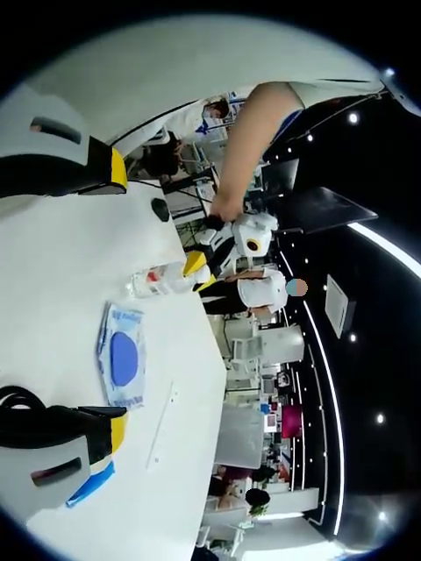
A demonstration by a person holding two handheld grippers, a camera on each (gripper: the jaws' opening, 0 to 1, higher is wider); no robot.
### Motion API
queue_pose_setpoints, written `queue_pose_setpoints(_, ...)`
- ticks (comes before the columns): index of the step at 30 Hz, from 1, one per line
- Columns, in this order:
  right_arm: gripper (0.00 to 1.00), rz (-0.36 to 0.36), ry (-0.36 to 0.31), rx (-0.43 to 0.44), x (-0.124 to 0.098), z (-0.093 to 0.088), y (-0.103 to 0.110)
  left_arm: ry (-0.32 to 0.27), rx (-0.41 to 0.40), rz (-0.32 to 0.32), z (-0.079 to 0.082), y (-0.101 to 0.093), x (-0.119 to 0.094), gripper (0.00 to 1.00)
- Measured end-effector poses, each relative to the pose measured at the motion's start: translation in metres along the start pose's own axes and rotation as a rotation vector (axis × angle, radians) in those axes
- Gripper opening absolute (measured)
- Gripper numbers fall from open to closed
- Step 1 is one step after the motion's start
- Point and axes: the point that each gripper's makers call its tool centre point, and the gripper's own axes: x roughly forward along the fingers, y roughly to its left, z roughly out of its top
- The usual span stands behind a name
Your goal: Arrange the tabletop items into an orderly group along one side of the table until the central work area is clear of visible clutter.
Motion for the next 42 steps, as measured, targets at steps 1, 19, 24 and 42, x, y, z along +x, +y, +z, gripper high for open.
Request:
queue_pose_setpoints(1,0.96,-0.001,0.001,0.0,0.0,0.0,0.0,0.0,-0.002,0.002,0.001,0.003,0.0,0.18)
queue_pose_setpoints(19,0.97,-0.055,0.009,0.01,-0.001,0.001,-0.008,0.016,0.026,-0.02,0.002,0.047,0.004,0.18)
queue_pose_setpoints(24,0.97,-0.071,0.016,0.012,-0.001,0.0,-0.009,0.018,0.03,-0.028,0.002,0.057,0.006,0.18)
queue_pose_setpoints(42,0.97,-0.101,0.027,0.009,0.004,0.006,-0.013,0.031,0.042,-0.066,-0.005,0.086,0.008,0.18)
